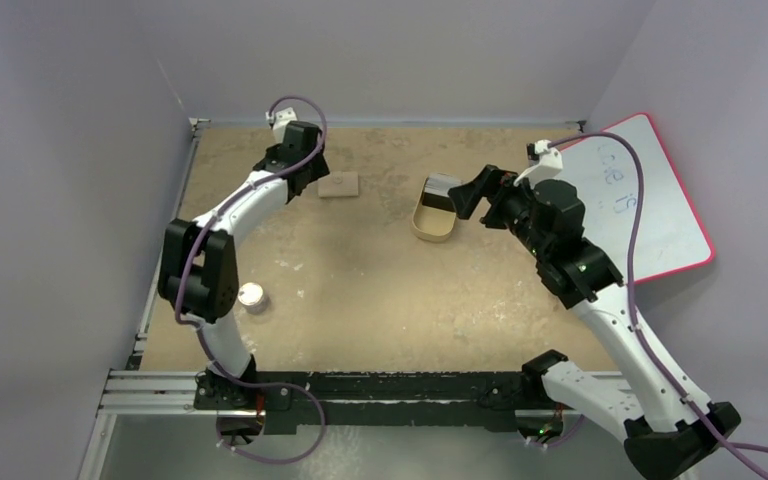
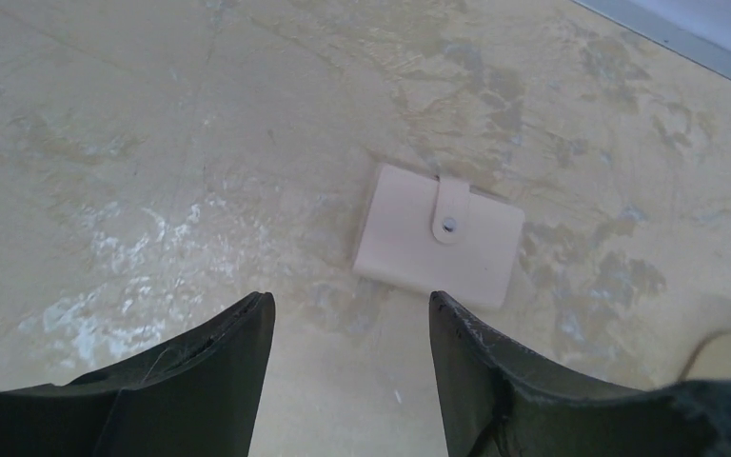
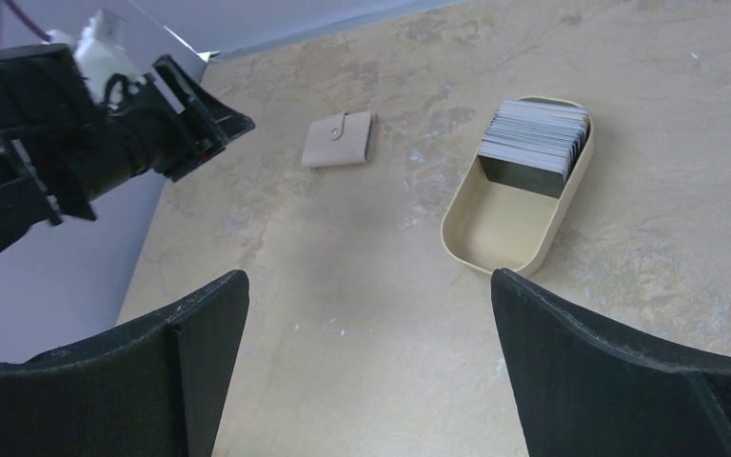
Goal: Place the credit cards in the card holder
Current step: Move the card holder to the center of the board.
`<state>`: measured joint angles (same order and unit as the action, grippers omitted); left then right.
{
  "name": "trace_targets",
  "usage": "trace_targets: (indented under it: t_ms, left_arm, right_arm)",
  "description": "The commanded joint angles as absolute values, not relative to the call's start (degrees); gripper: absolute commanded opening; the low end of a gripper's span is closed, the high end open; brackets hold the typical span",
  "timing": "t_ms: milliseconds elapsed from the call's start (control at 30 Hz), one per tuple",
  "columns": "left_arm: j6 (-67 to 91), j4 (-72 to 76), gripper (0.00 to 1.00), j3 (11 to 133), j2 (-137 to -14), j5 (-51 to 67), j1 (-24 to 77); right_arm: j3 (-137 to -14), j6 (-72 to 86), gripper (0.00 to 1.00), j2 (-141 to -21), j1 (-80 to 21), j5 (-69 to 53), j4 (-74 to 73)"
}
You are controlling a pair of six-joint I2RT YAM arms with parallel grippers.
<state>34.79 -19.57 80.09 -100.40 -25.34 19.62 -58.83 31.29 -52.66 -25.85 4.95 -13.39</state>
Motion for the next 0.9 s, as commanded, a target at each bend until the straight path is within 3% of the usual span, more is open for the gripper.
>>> trace_targets:
  t_ms: [0,367,667,733,867]
  left_arm:
    - [34.2,-11.4,0.59,83.2,-106.6,-18.8,16.1]
    - [31.0,-3.0,0.58,83.2,-116.8,-7.1,13.5]
    - [31.1,-1.1,0.57,83.8,-122.6,-4.1,13.0]
    - [31.5,-0.5,0.48,83.4,-122.8,-3.2,13.0]
    - [31.9,-1.5,0.14,84.0,-122.5,-1.2,13.0]
  right_arm:
    - [-58.5,31.2,0.98,-51.5,-25.7,3.6,-10.1]
    - [-57.3,33.0,0.96,-52.7,-25.7,1.7,-9.5]
    - [-57.7,33.5,0.96,-53.7,-25.7,3.3,-10.4]
    - [-57.8,33.8,0.95,-53.9,-25.7,3.3,-10.8]
    - [-57.9,34.3,0.95,-54.3,-25.7,3.5,-11.7]
